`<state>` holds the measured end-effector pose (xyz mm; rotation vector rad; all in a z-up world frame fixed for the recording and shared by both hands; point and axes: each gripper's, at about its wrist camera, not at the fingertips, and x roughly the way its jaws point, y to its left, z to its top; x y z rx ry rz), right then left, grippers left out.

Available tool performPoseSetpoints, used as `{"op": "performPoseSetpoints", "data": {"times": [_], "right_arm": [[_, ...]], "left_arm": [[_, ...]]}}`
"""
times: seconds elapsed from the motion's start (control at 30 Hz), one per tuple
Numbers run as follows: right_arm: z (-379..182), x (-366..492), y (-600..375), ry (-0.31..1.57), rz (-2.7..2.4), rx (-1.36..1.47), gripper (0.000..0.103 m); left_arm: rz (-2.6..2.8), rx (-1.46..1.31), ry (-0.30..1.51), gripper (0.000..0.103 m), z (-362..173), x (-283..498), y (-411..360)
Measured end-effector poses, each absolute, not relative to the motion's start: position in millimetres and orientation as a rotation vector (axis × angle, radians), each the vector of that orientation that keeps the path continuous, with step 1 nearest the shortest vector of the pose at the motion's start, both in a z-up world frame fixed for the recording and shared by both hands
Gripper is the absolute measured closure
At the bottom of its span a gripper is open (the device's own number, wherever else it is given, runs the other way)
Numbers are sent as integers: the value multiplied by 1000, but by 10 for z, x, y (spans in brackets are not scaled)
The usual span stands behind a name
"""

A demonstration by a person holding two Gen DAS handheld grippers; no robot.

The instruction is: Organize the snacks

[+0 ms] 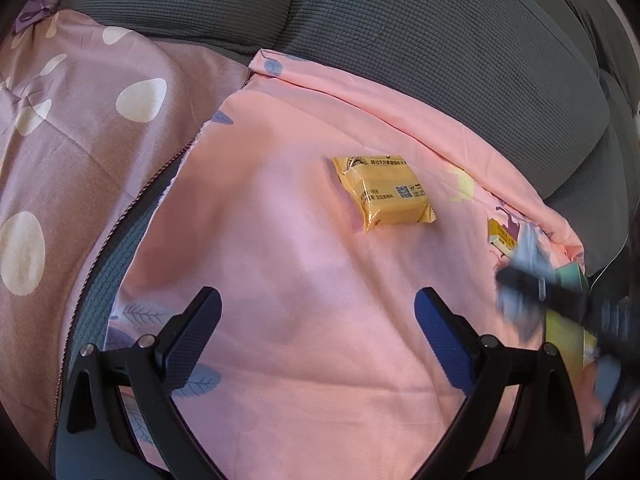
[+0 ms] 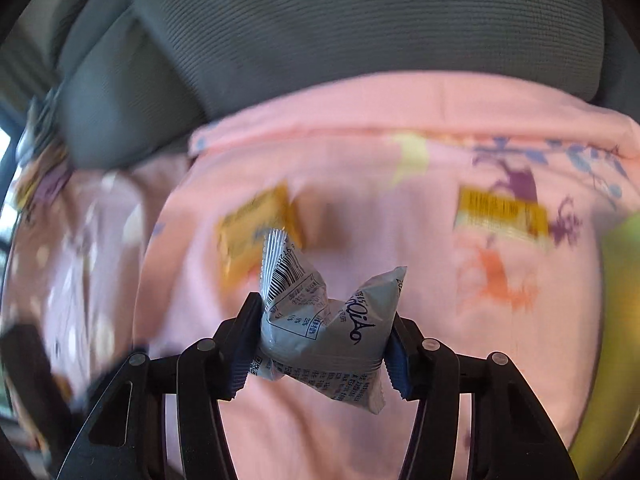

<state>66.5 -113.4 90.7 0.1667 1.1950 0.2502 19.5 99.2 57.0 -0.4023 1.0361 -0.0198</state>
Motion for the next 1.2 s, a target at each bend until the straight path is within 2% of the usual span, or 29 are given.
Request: {"op": "performPoseSetpoints", "data": {"times": [0.17, 0.3, 0.37, 0.5, 0.73, 0.97, 1.13, 1.2], "right_arm": [[744, 280, -1131, 1224, 244, 38, 46], [560, 146, -1161, 1269, 245, 42, 45], [521, 134, -1153, 1278, 245, 56, 42], [640, 56, -1203, 1215, 210, 50, 28], [878, -71, -1510, 1108, 213, 219, 24], [825, -4, -1883, 1069, 174, 422, 23], [625, 102, -1940, 1113, 211, 528, 23], [565, 146, -1889, 1129, 216, 517, 23]], "left_arm": [[-28, -377, 1042, 5, 556, 189, 901], [-39, -356, 1049, 5, 539, 174, 807], [-48, -347, 1052, 5, 537, 166, 760], [-85, -333, 1058, 5, 540, 140, 665], [-171, -366, 1074, 5, 558, 106, 551], [-285, -386, 1103, 7, 496, 73, 295], [-394, -379, 1156, 14, 372, 76, -10], [-432, -369, 1169, 22, 326, 74, -132]]}}
